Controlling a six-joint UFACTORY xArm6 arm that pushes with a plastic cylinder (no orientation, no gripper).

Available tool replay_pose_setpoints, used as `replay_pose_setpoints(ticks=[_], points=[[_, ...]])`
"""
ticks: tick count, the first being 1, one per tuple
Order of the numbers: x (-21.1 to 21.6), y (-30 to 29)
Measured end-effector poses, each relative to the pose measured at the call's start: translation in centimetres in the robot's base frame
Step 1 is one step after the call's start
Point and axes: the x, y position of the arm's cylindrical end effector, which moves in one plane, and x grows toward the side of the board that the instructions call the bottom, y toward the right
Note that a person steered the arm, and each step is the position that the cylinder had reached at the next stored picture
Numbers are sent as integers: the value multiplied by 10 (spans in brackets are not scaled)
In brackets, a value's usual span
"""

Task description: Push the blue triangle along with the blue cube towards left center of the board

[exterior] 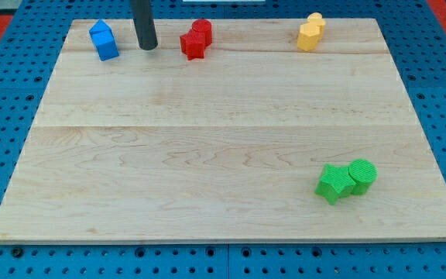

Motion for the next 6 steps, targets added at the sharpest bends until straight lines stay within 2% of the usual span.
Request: replay_pose_setpoints(ticks=[4,6], points=[[-63,-3],[-63,-28]])
